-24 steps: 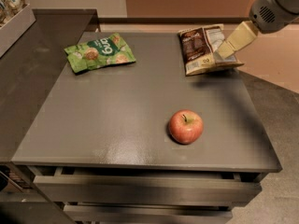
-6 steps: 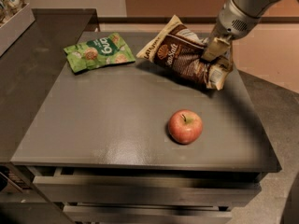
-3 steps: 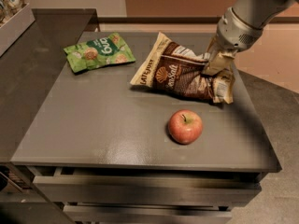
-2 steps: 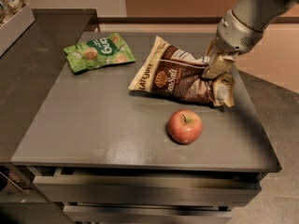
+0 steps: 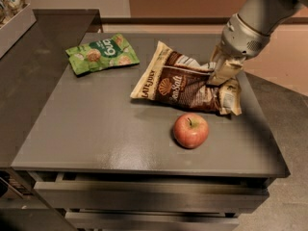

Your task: Move brown chip bag near apple

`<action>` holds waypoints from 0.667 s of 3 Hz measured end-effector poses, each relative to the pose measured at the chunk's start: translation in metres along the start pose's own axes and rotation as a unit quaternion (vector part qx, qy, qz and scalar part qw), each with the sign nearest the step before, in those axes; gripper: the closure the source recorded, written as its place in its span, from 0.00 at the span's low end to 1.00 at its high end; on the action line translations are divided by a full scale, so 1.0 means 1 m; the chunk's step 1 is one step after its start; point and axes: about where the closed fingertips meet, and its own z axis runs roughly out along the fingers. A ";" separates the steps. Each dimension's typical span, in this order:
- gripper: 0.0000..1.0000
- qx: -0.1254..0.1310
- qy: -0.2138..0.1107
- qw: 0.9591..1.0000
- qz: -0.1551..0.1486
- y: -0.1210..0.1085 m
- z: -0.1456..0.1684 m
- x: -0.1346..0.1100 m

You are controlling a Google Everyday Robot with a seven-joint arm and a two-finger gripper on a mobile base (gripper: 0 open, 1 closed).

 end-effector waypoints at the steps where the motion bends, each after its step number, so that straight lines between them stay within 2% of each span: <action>1: 0.13 -0.005 -0.001 1.000 -0.002 0.003 0.001 0.000; 2: 0.00 0.009 0.002 1.000 0.006 0.003 0.002 0.002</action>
Offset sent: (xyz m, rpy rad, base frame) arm -0.0122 -0.0101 -0.0036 -0.0156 -0.0227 -0.0591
